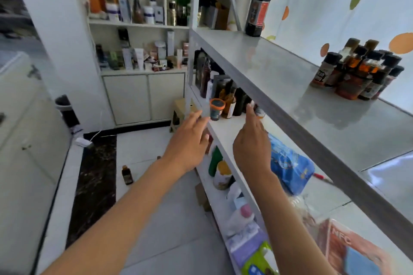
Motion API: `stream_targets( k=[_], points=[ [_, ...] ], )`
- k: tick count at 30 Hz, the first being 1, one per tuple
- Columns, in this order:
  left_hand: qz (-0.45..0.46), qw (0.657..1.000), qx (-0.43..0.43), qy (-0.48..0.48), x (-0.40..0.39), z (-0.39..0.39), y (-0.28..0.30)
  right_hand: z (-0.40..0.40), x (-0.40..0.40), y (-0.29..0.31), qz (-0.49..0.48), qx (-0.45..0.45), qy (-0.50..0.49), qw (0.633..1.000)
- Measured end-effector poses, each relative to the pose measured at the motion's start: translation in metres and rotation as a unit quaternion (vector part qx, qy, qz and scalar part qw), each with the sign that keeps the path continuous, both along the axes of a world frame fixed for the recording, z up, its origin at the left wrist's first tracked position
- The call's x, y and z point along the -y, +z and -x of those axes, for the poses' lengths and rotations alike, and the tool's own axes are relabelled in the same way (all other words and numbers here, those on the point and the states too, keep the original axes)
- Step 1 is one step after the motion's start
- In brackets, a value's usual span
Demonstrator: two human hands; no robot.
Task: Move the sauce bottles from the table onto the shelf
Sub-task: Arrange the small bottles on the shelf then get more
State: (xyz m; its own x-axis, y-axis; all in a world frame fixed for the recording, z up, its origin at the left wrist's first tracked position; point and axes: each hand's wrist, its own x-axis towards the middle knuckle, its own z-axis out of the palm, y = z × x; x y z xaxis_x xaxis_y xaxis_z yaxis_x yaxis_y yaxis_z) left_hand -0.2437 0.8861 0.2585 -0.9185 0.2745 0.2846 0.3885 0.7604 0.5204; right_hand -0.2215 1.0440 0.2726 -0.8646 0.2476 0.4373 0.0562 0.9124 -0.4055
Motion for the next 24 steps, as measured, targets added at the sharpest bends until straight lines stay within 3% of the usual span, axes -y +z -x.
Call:
stream_targets(
  k=[3, 14, 24],
  points=[
    [-0.005, 1.0, 0.004, 0.029, 0.056, -0.024, -0.012, -0.02, 0.06, -0.018, 0.004, 0.007, 0.114, 0.993],
    [-0.043, 0.978, 0.01, 0.205, 0.319, -0.139, -0.061, -0.069, 0.347, -0.051, 0.015, 0.047, 0.354, 0.934],
    [-0.063, 0.907, 0.06, 0.413, 0.551, -0.267, -0.103, -0.138, 0.609, -0.086, 0.028, 0.054, 0.547, 0.835]
  ],
)
